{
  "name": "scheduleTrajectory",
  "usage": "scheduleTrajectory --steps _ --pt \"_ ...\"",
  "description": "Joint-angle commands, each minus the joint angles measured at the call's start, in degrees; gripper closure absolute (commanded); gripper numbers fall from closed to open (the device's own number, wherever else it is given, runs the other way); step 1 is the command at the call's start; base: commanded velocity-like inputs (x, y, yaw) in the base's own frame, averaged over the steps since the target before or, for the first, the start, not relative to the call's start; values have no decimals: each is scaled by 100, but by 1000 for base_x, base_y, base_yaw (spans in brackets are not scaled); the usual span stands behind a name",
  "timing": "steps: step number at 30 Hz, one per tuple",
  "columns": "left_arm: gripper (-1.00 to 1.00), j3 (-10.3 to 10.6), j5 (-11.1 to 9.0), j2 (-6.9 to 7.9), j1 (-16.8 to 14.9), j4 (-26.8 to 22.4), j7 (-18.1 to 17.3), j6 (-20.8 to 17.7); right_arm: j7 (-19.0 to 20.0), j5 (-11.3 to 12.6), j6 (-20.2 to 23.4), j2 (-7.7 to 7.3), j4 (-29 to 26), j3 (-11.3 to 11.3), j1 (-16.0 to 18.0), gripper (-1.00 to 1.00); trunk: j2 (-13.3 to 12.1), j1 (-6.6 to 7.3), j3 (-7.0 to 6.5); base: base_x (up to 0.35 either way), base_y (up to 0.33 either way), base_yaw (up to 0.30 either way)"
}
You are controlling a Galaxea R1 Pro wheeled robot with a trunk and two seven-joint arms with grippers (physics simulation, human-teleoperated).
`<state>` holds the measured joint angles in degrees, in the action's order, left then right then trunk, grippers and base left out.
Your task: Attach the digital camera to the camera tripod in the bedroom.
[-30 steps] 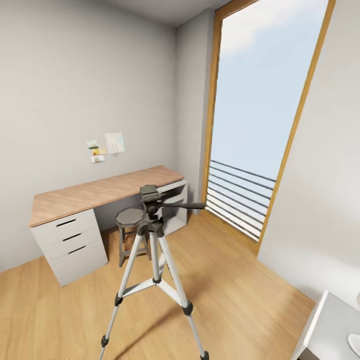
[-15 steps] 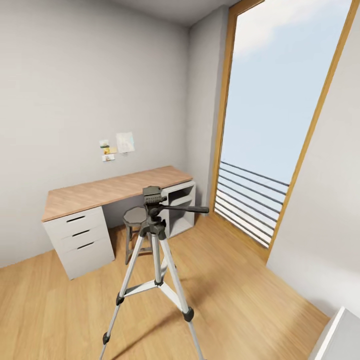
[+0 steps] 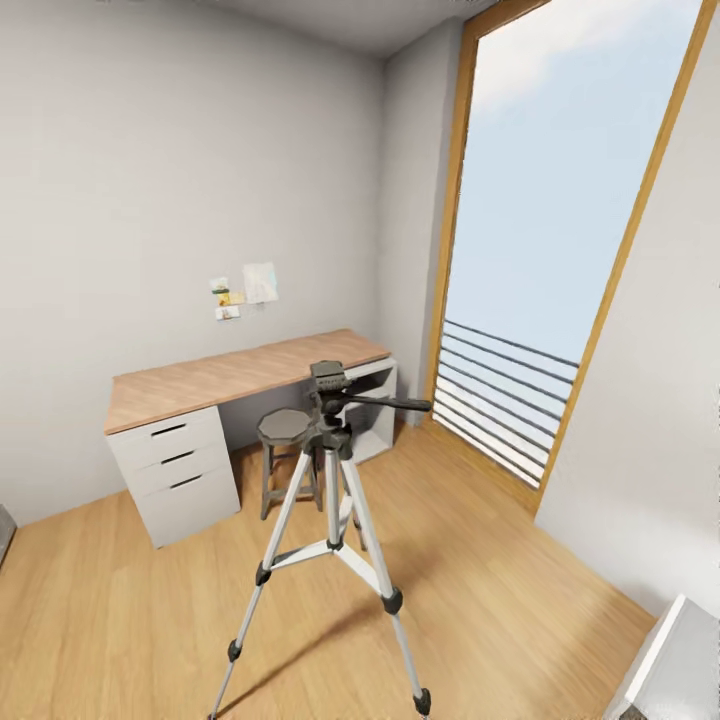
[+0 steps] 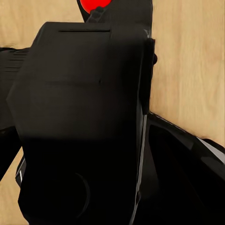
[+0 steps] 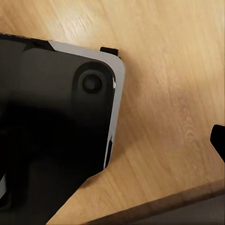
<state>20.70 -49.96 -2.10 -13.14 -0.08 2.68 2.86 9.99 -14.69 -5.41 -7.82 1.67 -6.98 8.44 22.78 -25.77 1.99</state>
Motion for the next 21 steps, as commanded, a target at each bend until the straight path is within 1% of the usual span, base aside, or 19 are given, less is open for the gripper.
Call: scheduleTrajectory --steps 1,8,21 --pt "100 49 -36 -2 -4 -1 22 13 11 -49 -35 -5 18 -49 9 -100 13 -2 13 -162 111 0" --pt "100 48 -34 6 -4 -1 22 13 11 -51 -32 -13 18 -44 9 -100 13 -2 13 -68 46 0" --pt "100 48 -39 7 -4 -1 22 13 -52 -54 -27 26 18 -40 9 -100 13 -2 25 -5 4 0"
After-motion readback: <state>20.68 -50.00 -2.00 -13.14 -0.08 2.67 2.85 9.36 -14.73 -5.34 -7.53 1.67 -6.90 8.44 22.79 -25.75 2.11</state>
